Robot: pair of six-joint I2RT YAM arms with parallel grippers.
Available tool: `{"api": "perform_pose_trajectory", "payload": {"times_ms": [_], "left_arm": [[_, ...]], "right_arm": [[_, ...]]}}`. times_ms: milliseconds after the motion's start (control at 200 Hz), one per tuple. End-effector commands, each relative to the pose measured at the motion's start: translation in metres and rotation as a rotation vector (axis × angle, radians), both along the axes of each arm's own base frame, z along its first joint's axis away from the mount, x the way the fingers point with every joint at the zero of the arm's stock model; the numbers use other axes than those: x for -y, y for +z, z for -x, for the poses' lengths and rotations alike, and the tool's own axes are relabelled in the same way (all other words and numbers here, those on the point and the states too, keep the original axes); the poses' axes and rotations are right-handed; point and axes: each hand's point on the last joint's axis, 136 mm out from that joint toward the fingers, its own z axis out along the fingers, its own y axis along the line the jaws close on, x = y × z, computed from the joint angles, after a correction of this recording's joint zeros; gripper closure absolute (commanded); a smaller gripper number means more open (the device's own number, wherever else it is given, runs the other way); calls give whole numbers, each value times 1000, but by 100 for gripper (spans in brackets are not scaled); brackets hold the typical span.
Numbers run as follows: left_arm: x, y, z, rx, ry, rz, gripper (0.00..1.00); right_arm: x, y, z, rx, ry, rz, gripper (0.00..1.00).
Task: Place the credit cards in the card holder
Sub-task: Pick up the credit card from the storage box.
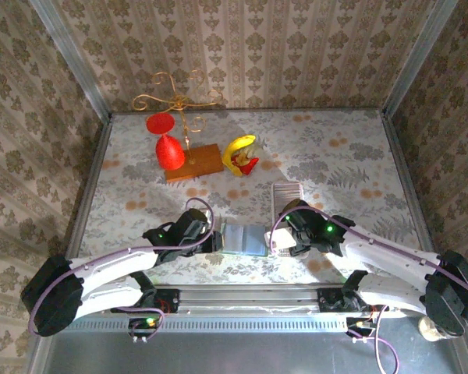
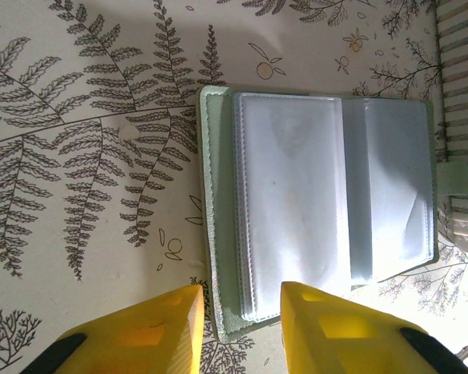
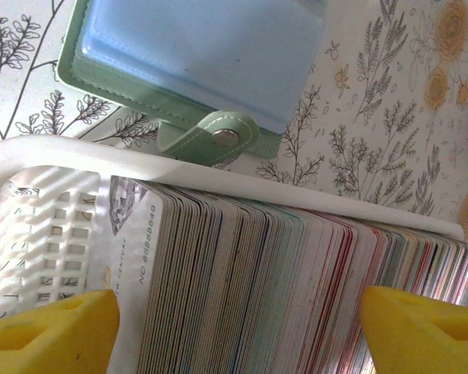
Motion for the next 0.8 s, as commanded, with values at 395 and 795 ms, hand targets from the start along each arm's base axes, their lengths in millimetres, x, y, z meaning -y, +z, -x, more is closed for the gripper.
{"api": "perform_pose_trajectory", "payload": {"times_ms": [395, 795], "left_arm": [[3, 2, 5, -6, -5, 22, 70], [-2, 3, 7, 3, 5, 17, 72]], "right_arm": [[0, -13, -11, 39, 26, 54, 10], [6, -2, -16, 83, 27, 87, 36]]}}
